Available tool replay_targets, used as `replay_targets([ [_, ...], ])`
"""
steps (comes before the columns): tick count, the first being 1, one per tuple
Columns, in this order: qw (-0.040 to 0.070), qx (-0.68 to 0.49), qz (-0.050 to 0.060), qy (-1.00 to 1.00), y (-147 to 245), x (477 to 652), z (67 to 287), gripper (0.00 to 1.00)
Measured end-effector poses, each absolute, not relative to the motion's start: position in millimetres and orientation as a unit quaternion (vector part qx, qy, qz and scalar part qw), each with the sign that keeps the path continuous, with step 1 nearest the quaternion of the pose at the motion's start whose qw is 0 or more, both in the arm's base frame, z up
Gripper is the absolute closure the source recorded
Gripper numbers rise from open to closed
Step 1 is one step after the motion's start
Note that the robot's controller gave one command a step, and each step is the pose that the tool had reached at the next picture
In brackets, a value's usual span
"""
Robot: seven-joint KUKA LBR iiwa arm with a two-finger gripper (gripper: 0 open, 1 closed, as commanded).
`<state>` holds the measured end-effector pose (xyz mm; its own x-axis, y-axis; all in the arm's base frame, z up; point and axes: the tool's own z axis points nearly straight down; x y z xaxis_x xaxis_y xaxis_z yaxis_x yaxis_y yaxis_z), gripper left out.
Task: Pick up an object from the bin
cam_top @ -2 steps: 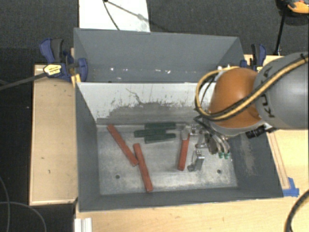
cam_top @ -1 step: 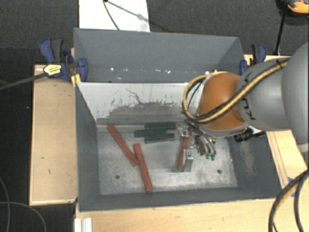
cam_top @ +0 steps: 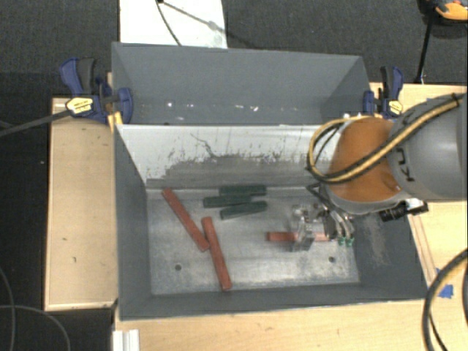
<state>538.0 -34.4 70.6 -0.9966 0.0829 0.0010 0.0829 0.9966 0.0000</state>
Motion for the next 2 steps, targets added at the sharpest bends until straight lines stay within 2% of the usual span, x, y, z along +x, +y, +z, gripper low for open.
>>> replay_targets([
  [1,0.001,-0.041,0.0,-0.999,-34,538.0,71,1.0],
  [2,-0.002,0.008,0.0,-1.0,-53,548.3,210,1.0],
])
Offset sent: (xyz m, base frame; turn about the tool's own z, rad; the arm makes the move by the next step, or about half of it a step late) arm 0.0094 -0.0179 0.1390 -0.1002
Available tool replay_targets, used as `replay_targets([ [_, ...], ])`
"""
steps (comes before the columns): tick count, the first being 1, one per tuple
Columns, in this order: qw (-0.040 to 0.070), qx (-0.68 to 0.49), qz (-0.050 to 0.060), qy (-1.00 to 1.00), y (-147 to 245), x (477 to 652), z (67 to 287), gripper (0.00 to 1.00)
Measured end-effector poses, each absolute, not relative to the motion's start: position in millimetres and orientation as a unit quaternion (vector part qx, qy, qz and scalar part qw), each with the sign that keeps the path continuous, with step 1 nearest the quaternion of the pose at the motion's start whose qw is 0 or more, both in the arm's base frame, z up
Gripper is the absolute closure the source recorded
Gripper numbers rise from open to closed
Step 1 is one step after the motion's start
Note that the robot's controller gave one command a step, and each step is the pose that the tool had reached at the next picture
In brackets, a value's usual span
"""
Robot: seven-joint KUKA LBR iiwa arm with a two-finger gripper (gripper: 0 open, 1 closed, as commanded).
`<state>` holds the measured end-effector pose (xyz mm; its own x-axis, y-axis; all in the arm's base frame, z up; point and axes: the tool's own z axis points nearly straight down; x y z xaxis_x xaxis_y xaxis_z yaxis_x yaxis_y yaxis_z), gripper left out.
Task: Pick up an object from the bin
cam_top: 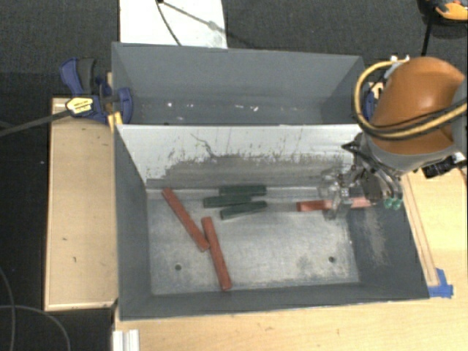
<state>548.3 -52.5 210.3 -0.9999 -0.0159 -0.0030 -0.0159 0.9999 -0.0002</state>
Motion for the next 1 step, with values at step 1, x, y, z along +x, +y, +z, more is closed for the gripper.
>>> replay_targets([
  [1,0.001,-0.008,0.0,1.0,-52.5,548.2,210.2,1.0],
])
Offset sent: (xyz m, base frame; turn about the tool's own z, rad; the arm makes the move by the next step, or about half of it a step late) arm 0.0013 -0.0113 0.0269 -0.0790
